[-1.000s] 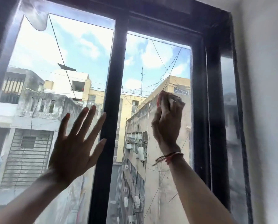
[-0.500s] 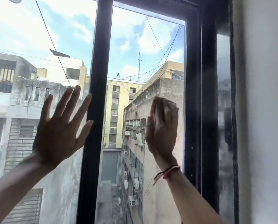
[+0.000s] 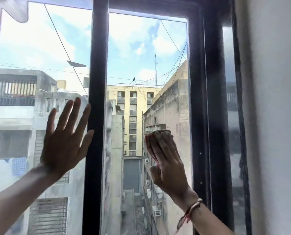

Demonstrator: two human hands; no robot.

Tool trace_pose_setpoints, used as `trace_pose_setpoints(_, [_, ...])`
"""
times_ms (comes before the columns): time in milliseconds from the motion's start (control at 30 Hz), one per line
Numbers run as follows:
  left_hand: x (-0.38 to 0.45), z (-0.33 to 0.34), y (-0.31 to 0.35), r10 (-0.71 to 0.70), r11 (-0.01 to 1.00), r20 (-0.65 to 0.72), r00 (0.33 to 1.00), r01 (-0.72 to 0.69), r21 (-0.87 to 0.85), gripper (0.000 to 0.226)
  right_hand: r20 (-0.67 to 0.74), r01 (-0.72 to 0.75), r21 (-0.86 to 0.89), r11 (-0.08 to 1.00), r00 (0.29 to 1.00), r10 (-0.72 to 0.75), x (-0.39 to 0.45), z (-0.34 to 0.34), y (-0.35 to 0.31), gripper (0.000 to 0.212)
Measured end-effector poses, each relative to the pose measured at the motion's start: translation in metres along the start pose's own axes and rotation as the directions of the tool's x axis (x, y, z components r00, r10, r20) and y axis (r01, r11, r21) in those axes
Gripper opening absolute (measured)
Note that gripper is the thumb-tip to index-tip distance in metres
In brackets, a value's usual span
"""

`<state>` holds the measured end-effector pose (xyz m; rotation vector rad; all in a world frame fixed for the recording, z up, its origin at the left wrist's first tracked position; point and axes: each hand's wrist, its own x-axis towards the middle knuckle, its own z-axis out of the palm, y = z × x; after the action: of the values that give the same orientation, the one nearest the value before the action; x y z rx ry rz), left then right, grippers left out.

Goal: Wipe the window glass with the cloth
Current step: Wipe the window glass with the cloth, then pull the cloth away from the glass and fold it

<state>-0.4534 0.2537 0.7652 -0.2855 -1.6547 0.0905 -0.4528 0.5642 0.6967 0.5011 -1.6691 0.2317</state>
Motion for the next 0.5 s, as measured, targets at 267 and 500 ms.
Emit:
trace_pose_setpoints(267, [-0.014,-0.049,0.06,0.034,0.887,0.453,0.891,0.182,-0.425,0.083,0.408,-0.361,0.482,0.799,0.899,0.16,-0.055,-0.002,-0.088,0.036])
trace_pose_setpoints(500, [-0.196,-0.169,0.018,-0.113,0.328,0.892,0.439,0.863,-0.383,0.098,0.896,-0.631,0.387,-0.673,0.428,0.115,-0.131,-0.03,-0.202,0.064])
